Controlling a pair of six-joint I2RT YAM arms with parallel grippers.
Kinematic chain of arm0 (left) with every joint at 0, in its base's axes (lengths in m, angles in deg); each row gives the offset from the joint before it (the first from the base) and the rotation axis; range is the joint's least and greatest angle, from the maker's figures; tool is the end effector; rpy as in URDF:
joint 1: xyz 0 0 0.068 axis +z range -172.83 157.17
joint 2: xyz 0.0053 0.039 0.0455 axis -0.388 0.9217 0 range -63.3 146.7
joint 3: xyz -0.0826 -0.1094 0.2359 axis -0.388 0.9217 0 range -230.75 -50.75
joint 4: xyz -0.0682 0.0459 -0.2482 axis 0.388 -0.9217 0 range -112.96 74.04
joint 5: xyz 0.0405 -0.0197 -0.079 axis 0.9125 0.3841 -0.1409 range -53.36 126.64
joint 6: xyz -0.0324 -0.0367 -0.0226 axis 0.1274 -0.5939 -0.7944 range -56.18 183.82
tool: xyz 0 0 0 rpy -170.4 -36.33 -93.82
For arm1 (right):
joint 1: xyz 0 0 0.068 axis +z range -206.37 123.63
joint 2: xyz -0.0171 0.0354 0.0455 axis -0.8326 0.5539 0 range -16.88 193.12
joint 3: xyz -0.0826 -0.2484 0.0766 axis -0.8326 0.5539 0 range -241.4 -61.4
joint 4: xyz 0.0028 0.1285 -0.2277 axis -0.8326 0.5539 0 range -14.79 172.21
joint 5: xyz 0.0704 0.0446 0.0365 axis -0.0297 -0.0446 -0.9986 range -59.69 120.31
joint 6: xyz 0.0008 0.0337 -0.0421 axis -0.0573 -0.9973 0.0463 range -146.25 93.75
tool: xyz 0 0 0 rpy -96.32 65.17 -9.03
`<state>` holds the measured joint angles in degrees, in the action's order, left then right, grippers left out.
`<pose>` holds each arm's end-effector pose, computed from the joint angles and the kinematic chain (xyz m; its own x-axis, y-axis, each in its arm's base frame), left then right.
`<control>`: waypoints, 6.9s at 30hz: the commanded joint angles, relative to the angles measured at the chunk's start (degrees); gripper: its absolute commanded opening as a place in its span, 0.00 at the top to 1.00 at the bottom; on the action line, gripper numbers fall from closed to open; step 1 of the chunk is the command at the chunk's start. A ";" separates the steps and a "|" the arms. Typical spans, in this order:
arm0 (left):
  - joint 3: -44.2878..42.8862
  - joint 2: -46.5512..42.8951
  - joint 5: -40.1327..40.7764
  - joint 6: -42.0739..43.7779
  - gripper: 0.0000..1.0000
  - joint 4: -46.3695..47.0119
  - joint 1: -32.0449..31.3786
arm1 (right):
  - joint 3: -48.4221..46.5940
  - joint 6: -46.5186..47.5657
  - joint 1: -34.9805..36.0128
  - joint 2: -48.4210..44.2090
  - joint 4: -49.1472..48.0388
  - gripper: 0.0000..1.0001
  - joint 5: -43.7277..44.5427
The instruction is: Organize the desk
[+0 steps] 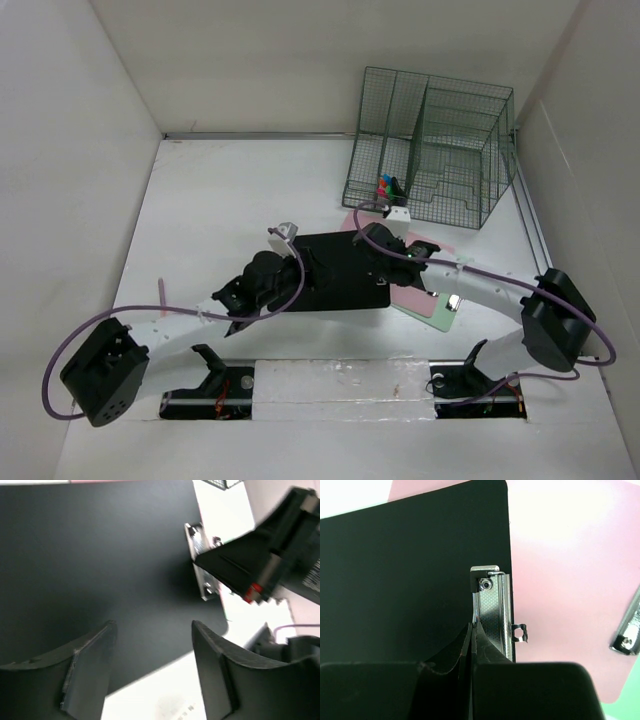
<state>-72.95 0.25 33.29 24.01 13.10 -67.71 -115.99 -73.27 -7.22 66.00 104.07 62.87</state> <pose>0.1637 -0.1660 0.2098 -0.5929 -0.3116 -0.7426 0.4757 0.6086 -0.6351 0.2028 0.2052 0.2247 -0.7013 0.1317 -0.7006 0.0977 0.9913 0.0885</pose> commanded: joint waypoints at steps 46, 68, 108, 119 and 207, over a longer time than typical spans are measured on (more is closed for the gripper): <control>9.37 4.74 23.30 -50.98 0.38 14.89 -12.86 | 9.50 -13.70 5.16 -6.40 -32.73 1.00 -7.33; 15.51 -8.78 31.58 -40.88 1.00 12.95 -8.20 | 17.58 -19.51 13.43 -8.95 -35.28 1.00 -10.50; 15.08 -40.87 18.03 -35.24 1.00 1.81 -7.50 | 20.84 -21.98 16.33 -21.61 -47.76 0.31 -7.96; 15.26 -44.74 17.50 -34.90 0.96 -1.19 -7.50 | 14.33 -14.77 16.33 -15.55 -54.42 1.00 -5.31; 7.78 -37.62 19.00 -7.38 0.29 -11.83 -7.50 | 13.28 -37.18 -47.83 -7.72 -59.98 0.98 -32.12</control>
<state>-64.88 -36.71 52.46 16.97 -0.89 -75.01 -100.84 -109.88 -55.39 57.62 44.66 36.46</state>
